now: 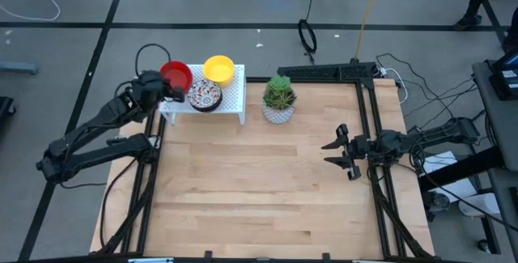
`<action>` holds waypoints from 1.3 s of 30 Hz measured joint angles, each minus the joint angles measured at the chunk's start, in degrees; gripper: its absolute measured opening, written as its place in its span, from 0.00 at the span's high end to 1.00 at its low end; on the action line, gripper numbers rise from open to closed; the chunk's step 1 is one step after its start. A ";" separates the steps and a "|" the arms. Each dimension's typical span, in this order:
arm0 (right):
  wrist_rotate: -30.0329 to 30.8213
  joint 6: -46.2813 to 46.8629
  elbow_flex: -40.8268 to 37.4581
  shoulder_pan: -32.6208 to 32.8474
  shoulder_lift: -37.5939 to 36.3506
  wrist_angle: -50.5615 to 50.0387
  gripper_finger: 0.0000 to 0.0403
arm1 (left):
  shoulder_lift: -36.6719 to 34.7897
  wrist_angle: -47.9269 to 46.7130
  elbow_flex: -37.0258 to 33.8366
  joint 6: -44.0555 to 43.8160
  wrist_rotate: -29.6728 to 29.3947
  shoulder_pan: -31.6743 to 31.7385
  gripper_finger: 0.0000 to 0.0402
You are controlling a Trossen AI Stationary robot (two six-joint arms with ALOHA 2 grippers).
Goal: Pick & Place Mini bowls
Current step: Adjust the stacked red bowls on the shelf, then return to Home Position
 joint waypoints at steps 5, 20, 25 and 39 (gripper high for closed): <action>0.01 0.01 0.00 -0.01 0.02 -0.02 0.60 | -0.47 9.89 0.00 6.25 1.64 0.14 0.98; 0.01 0.42 -0.06 0.00 0.02 0.17 0.60 | 8.40 10.69 0.02 10.03 -3.99 7.69 0.98; 0.01 1.49 -0.07 0.00 0.00 -0.31 0.60 | 8.51 6.99 0.09 4.97 -1.05 7.72 0.95; 0.01 1.51 -0.07 -0.02 0.02 -1.01 0.60 | 7.04 8.75 0.09 1.21 0.69 5.05 0.93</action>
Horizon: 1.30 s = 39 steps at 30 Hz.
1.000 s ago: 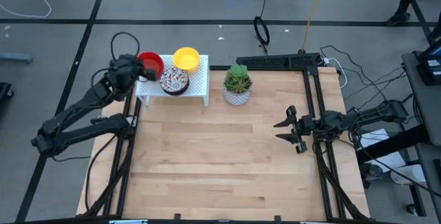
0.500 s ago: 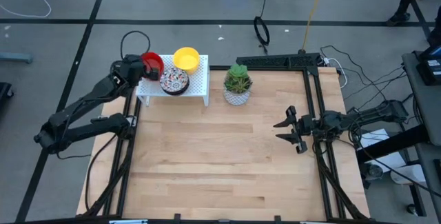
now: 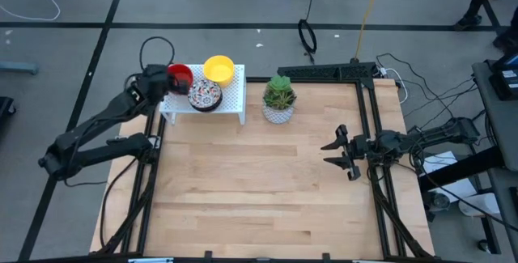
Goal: Pick & Place Mini bowls
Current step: Return to Home Position
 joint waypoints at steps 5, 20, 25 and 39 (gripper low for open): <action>0.00 -0.02 0.00 0.02 0.00 -1.11 0.60 | -1.58 2.61 0.00 6.90 5.18 -2.67 0.92; 0.26 0.00 0.00 0.00 -0.02 -3.15 0.60 | -11.73 4.07 -2.35 6.74 6.19 -23.61 0.97; 3.12 1.00 0.00 0.02 -0.02 -3.17 0.60 | -15.13 7.40 -8.19 3.42 0.82 -32.09 0.99; 8.67 7.50 0.00 -0.02 0.00 -4.04 0.60 | -17.00 24.62 -24.55 -2.94 -10.16 -47.98 0.97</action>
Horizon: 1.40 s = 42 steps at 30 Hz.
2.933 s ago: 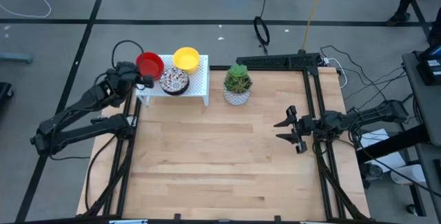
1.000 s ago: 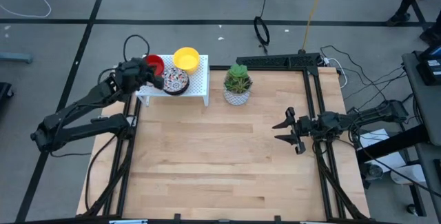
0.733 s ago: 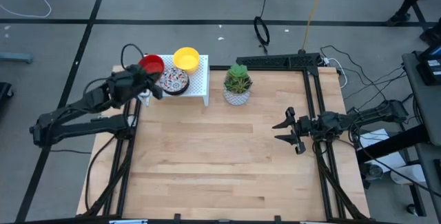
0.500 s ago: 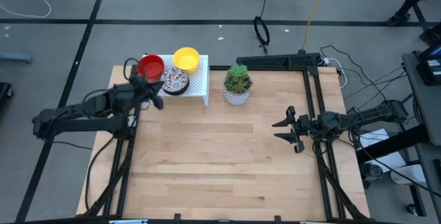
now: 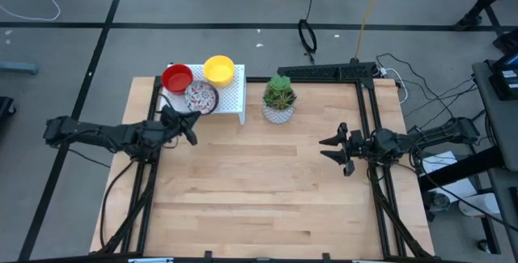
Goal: Pick & Place Mini bowls
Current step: Return to Home Position
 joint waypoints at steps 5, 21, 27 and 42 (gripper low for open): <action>3.55 0.00 0.00 -0.02 0.00 0.02 0.60 | 0.10 3.23 -1.35 2.97 -2.49 -3.46 0.96; 3.59 -0.24 0.00 -0.02 0.00 0.07 0.60 | 0.09 17.82 -1.26 23.75 -6.38 -0.25 0.95; 3.58 0.01 0.00 -0.02 0.00 0.05 0.60 | -1.53 21.29 -1.24 31.72 -6.09 -2.80 0.95; 3.57 0.02 0.00 -0.02 -0.01 0.02 0.60 | -12.97 4.42 -1.17 27.55 -10.90 -13.19 0.95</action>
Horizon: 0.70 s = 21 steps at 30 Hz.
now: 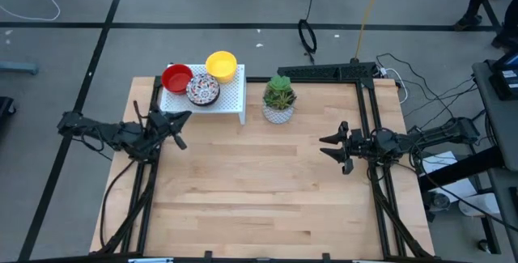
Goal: Pick & Place Mini bowls
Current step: Return to Home Position
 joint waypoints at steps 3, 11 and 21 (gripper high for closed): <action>0.00 0.00 0.00 0.00 0.01 -0.02 0.60 | -0.53 -4.69 0.00 -4.03 -1.46 -1.37 0.95; 0.00 0.00 0.00 0.00 0.01 -0.02 0.60 | -0.39 -9.60 -3.28 -15.50 -3.32 -3.54 0.95; 0.00 -0.01 0.00 0.00 0.01 -0.03 0.60 | -0.41 1.22 -12.37 -15.93 -2.41 -5.88 0.95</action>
